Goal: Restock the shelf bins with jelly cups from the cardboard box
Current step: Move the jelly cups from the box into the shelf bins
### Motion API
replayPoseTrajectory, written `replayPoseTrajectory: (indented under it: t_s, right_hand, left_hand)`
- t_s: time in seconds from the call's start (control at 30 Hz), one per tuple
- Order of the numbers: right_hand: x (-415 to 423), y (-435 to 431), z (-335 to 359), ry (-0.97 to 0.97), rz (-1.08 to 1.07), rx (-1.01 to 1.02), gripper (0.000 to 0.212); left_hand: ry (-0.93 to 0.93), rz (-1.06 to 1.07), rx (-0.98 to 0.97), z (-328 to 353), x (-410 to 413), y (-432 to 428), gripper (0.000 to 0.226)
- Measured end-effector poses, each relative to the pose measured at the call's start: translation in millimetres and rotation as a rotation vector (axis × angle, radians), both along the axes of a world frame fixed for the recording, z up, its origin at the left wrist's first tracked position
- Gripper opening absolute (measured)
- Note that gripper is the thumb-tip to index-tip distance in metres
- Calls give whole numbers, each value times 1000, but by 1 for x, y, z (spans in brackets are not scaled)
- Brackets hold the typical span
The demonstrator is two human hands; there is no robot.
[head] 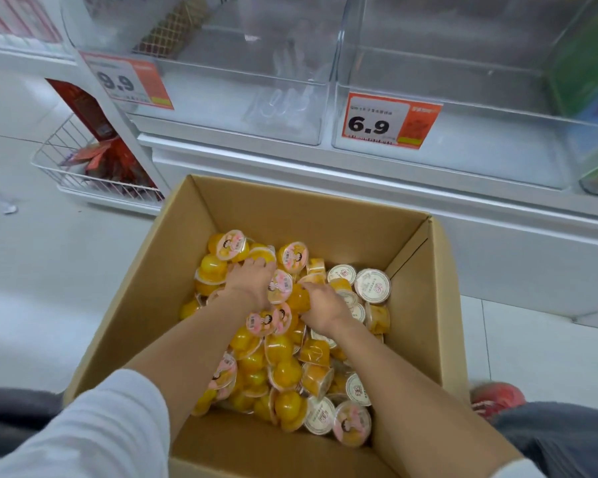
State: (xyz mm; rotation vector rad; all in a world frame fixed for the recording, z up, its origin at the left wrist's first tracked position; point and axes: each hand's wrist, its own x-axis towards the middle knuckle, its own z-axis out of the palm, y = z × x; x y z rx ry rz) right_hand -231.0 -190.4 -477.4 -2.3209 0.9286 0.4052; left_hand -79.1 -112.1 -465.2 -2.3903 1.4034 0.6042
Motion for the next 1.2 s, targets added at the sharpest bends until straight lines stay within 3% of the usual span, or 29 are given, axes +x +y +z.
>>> replayPoseTrajectory:
  t_s: [0.1, 0.23, 0.4, 0.5, 0.57, 0.67, 0.73, 0.83, 0.9, 1.0, 1.2]
  right_hand:
    - [5, 3, -13, 28, 58, -115, 67]
    - [13, 4, -22, 38, 47, -219, 62]
    - [11, -7, -10, -36, 21, -205, 54]
    - [1, -19, 15, -97, -125, -203, 52]
    - [-6, -27, 36, -159, -315, -60, 51]
    - [-7, -41, 76, -308, -629, 320, 33]
    - [-8, -51, 103, -402, -823, 507, 25]
    - [-22, -57, 149, -555, -873, 668, 31]
    - [-32, -58, 174, -665, -872, 790, 33]
    - [-43, -58, 213, -802, -801, 933, 41]
    - [-47, -80, 281, -895, -838, 583, 25]
  left_hand:
    - [-69, -66, -17, -7, -2, 0, 94]
    - [-61, -75, -52, -5, -6, -3, 77]
    - [95, -20, -135, 8, 5, 1, 73]
    - [231, 96, -256, 27, 8, 0, 78]
    - [354, 231, -335, 49, 7, -7, 69]
    - [708, 467, -389, 85, 1, -20, 63]
    - [908, 553, -400, 111, -6, -30, 47]
    - [1130, 678, -438, 156, -20, -44, 41]
    - [1158, 700, -485, 185, -27, -49, 42]
    - [1174, 642, -571, 221, -33, -58, 44]
    - [1088, 305, -812, 298, -46, -87, 35]
